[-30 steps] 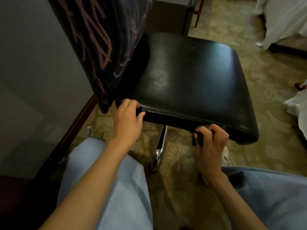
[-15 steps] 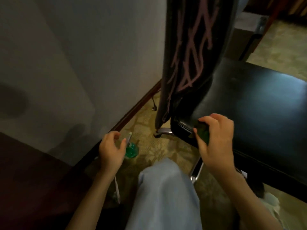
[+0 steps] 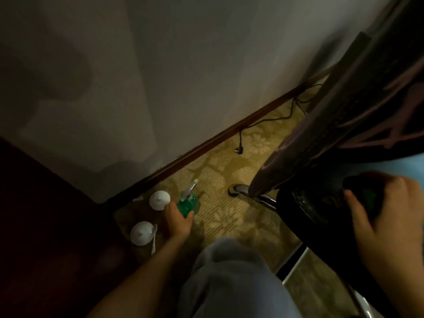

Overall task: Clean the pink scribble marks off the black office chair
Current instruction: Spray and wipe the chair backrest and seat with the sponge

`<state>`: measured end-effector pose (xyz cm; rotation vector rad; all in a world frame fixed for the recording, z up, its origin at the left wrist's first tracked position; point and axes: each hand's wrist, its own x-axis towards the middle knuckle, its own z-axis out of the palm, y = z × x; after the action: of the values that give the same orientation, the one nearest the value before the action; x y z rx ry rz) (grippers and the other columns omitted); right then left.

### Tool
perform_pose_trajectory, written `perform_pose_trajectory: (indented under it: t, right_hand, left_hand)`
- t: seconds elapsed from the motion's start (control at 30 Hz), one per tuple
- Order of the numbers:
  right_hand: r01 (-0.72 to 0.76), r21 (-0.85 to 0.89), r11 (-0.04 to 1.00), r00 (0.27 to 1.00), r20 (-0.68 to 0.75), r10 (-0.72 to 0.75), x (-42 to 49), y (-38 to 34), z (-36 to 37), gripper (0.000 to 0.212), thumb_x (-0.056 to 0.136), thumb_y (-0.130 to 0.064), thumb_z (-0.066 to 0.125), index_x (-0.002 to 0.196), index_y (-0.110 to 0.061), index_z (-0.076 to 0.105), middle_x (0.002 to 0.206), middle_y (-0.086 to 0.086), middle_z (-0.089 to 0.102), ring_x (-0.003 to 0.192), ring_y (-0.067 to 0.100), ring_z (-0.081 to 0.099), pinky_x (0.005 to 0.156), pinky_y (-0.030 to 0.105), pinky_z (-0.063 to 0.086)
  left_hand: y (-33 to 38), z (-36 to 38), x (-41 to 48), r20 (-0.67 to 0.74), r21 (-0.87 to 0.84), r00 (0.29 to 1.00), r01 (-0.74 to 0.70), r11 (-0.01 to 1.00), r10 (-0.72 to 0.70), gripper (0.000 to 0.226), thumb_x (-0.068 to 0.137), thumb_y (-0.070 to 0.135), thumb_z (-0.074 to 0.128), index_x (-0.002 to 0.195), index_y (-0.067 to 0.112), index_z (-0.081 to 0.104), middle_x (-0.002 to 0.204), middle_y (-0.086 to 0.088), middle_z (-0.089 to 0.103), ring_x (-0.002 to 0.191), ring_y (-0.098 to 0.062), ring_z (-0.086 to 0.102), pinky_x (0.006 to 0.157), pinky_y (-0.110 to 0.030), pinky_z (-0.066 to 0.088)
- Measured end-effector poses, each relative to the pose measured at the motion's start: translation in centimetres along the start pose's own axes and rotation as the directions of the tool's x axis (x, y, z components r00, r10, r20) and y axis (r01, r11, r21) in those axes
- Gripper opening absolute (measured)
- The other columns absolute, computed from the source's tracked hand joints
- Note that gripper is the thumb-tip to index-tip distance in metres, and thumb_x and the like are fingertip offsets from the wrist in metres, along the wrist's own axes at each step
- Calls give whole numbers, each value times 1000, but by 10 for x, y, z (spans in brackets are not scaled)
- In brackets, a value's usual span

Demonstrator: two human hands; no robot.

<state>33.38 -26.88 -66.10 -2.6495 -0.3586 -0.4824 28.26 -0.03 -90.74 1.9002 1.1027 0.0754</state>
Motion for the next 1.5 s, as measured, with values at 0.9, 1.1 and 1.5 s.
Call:
perform_pose_trajectory:
  t: [0.9, 1.1, 1.5]
  right_hand:
    - [40, -96, 995, 992, 123, -28, 10, 9, 22, 53, 83, -43, 32, 116, -8, 51, 111, 15, 46, 95, 18, 33, 82, 31, 25]
    - [30, -99, 995, 992, 121, -18, 11, 8, 22, 55, 82, -44, 31, 116, -7, 52, 112, 17, 48, 100, 26, 37, 82, 29, 23]
    - [6, -90, 996, 992, 123, 5, 11, 9, 23, 54, 82, -44, 32, 119, -9, 50, 113, 13, 45, 95, 5, 22, 80, 27, 21]
  left_hand:
    - [-15, 36, 56, 341, 555, 907, -407, 725, 247, 35, 89, 3, 53, 124, 6, 58, 133, -16, 47, 117, -30, 50, 98, -32, 41]
    - [-39, 35, 29, 277, 409, 947, -270, 872, 163, 33, 93, 3, 49, 125, 6, 56, 130, -16, 47, 117, -28, 49, 94, -30, 44]
    - [-52, 46, 16, 305, -132, 946, 154, 979, -108, 90, 74, -12, 68, 148, 9, 21, 148, -19, 35, 136, -34, 35, 108, -42, 33]
